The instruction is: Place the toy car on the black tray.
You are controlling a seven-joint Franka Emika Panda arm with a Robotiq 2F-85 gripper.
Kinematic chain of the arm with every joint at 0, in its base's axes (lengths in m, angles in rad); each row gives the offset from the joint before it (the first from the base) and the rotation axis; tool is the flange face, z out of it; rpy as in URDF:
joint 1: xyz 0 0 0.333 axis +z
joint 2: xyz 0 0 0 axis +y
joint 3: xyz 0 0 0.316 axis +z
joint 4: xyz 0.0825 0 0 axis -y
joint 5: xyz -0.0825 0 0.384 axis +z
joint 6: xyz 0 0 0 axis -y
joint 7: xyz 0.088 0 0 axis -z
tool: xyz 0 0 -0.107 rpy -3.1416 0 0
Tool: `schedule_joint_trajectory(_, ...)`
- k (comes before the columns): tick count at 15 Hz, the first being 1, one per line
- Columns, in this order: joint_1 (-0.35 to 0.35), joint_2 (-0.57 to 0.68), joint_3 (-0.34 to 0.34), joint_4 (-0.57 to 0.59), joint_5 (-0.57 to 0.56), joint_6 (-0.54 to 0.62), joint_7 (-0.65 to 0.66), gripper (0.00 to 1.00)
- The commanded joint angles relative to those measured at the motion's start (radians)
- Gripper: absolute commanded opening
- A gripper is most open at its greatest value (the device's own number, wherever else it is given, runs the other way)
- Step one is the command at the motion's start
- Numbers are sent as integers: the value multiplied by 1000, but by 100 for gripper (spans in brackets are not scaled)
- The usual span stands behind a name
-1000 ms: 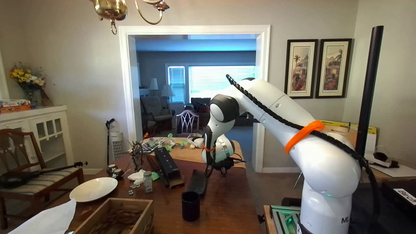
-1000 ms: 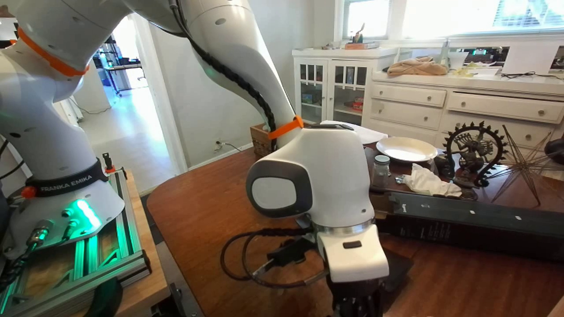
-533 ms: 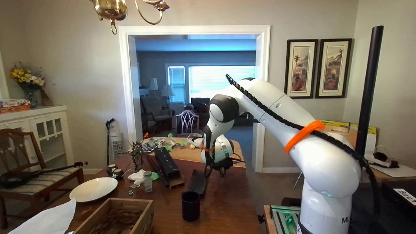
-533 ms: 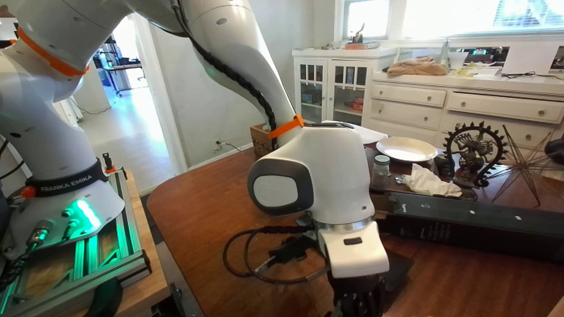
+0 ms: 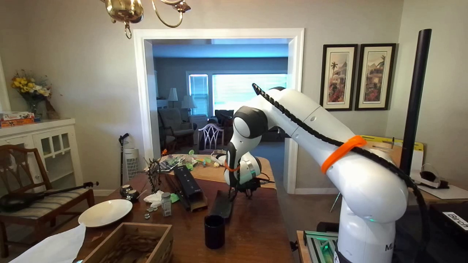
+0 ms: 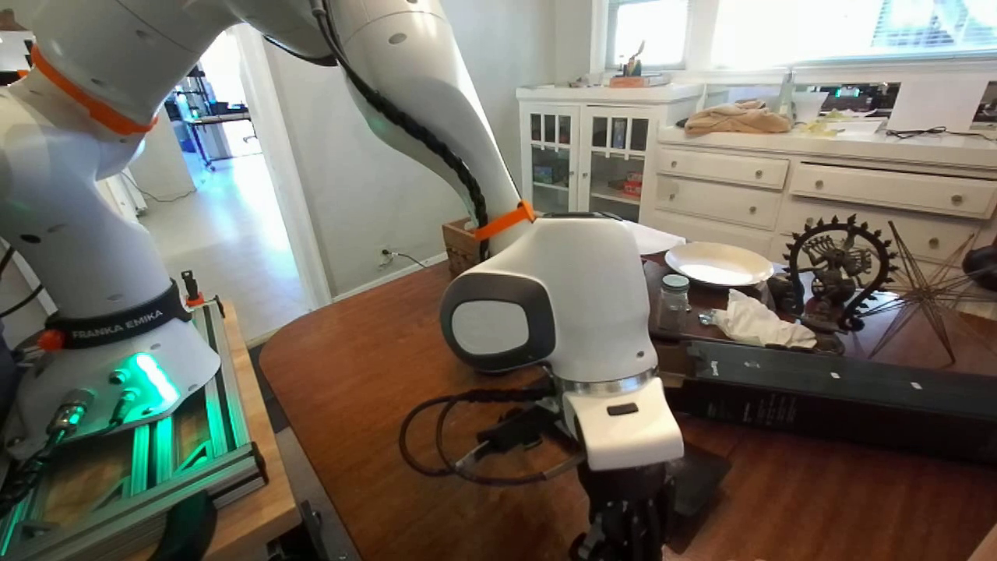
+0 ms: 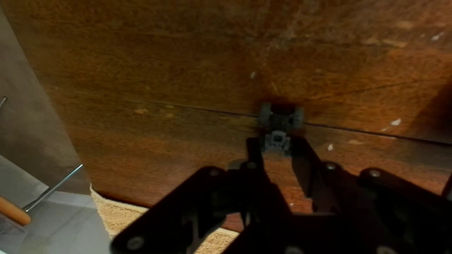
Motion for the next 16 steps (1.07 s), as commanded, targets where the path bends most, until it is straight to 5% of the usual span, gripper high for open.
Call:
schedule_joint_trajectory(1,26,-1,-7,-16,11,12,14,7)
schedule_joint_trajectory(16,15,-109,74,11,23,7,0,7)
